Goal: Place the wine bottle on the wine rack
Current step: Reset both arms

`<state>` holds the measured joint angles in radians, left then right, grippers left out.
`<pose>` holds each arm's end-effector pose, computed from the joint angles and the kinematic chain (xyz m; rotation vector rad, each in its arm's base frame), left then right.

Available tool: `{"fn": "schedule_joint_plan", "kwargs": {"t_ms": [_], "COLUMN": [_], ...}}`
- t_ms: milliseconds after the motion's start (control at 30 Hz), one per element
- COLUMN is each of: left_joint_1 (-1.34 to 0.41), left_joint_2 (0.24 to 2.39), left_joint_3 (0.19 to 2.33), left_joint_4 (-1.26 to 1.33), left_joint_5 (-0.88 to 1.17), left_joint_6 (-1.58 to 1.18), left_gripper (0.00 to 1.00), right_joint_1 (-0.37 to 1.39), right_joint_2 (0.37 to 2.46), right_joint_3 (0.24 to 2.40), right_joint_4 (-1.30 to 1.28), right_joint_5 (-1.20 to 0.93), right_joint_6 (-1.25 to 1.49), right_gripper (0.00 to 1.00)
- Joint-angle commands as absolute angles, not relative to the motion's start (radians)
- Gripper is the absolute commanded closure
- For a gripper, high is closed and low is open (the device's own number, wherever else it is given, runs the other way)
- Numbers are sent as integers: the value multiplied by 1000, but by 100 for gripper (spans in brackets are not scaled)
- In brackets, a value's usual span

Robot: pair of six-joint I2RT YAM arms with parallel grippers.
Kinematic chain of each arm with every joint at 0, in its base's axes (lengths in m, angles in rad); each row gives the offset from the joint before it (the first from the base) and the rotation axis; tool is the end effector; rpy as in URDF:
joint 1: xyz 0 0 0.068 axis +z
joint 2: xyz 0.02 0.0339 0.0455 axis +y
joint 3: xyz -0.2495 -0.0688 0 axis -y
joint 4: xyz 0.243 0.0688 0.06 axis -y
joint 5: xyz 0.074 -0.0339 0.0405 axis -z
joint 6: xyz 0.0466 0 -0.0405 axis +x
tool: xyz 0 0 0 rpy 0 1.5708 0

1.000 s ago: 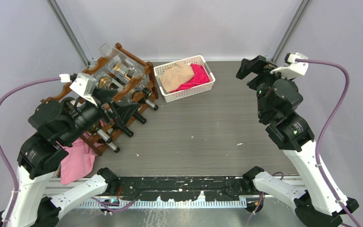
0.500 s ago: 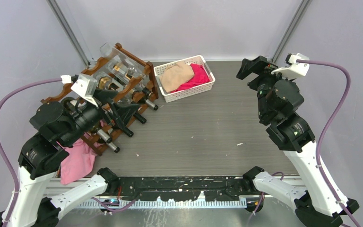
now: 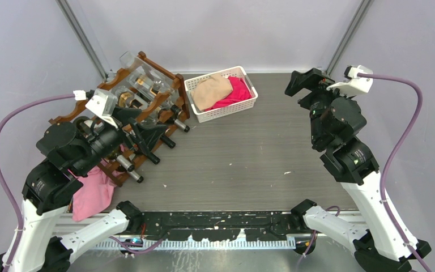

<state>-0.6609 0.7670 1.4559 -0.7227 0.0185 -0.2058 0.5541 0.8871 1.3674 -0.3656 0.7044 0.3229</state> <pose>0.0866 -0.0684 0.4834 0.3861 1.6020 -0.6827 0.1511 0.0580 0.4849 0.4043 1.4305 0.1973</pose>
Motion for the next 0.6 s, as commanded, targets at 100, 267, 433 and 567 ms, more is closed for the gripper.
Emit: {"fn": "schedule_joint_plan", "kwargs": {"t_ms": [100, 267, 433, 567], "left_joint_1": [-658, -658, -658, -658], "left_joint_2": [755, 754, 755, 762], "left_joint_3": [1462, 1462, 1462, 1466], "left_joint_4": [-678, -679, -678, -678], "left_joint_5": [12, 11, 12, 14], "left_joint_6": [-206, -204, -203, -198], "left_gripper": [0, 0, 0, 0], "right_joint_1": [554, 553, 554, 554], "right_joint_2": [871, 873, 871, 871], "right_joint_3": [1374, 1372, 1369, 1370], "right_joint_4": [-305, -305, -305, -305], "right_joint_5": [716, 722, 731, 738], "right_joint_6": [310, 308, 304, 300], "right_gripper": [0, 0, 0, 0]}}
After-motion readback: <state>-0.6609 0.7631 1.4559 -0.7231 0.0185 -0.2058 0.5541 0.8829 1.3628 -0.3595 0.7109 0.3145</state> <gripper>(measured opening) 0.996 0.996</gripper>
